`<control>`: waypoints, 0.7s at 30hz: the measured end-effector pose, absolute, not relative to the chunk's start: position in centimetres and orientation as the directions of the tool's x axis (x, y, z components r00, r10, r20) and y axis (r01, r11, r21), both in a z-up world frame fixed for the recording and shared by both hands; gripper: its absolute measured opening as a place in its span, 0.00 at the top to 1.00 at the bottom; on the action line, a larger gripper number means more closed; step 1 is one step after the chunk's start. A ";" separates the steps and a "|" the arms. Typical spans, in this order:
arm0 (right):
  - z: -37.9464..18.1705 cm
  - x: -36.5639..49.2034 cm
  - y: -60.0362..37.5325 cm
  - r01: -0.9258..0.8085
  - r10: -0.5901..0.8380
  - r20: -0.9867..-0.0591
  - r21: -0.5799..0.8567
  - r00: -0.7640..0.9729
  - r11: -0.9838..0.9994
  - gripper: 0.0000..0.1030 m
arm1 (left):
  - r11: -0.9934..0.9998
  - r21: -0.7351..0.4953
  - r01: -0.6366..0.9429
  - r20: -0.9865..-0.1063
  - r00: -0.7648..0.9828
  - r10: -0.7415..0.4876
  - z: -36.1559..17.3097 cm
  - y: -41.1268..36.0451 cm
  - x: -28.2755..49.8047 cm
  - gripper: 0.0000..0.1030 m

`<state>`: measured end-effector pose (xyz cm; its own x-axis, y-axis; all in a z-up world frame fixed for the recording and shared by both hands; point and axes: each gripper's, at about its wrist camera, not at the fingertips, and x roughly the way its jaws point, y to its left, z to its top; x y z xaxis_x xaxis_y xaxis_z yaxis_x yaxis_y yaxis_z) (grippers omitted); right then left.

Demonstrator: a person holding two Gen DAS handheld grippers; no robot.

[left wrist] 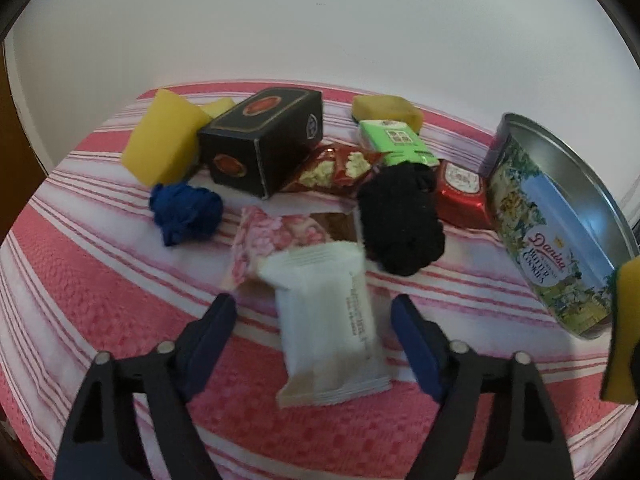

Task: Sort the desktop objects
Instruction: 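Lift the yellow sponge with the right gripper while the left gripper grasps the white pastry, then carry both items over the silver tin and open both grippers to drop them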

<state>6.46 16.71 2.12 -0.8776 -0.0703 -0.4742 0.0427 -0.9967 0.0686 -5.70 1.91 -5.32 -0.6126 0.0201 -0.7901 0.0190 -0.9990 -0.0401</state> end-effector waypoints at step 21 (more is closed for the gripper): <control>1.6 7.5 16.6 -0.010 -0.021 -0.417 0.073 -0.909 -0.997 0.51 | -0.988 -0.154 -0.006 -0.760 -0.638 0.122 -4.7 0.9 -5.0 0.62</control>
